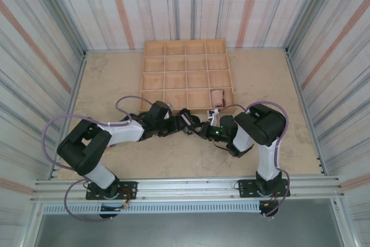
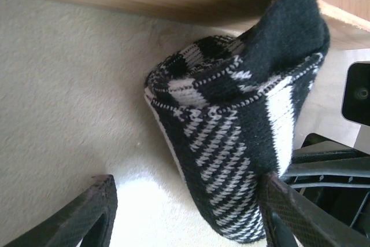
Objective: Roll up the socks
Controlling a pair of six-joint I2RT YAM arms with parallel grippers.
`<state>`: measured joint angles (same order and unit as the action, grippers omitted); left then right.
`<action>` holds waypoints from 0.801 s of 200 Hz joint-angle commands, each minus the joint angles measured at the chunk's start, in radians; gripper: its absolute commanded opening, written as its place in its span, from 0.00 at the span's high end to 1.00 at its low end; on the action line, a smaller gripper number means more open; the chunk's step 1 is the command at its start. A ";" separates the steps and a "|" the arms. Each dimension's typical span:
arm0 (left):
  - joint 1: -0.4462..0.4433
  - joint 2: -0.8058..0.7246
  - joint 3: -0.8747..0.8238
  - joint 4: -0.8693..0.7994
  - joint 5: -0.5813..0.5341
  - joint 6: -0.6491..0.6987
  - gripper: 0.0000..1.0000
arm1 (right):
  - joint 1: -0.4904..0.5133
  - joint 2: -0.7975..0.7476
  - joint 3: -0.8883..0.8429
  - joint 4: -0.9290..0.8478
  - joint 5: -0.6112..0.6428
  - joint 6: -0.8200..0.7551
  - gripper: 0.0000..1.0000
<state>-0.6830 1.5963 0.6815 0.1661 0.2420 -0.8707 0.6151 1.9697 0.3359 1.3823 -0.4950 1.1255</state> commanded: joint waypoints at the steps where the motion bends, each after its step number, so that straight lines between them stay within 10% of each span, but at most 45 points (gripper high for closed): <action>1: -0.004 0.044 0.047 -0.011 -0.035 0.024 0.37 | -0.008 0.036 -0.048 -0.431 0.069 0.022 1.00; 106: -0.004 0.167 0.139 -0.046 -0.055 0.007 0.59 | -0.011 -0.198 0.061 -0.946 0.116 -0.026 1.00; 160: -0.004 0.202 0.160 -0.086 -0.041 -0.005 0.90 | 0.013 -0.341 0.169 -1.263 0.185 -0.178 0.92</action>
<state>-0.6952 1.7493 0.8402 0.1669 0.2573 -0.8734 0.6067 1.6497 0.5045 0.5636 -0.3817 1.0672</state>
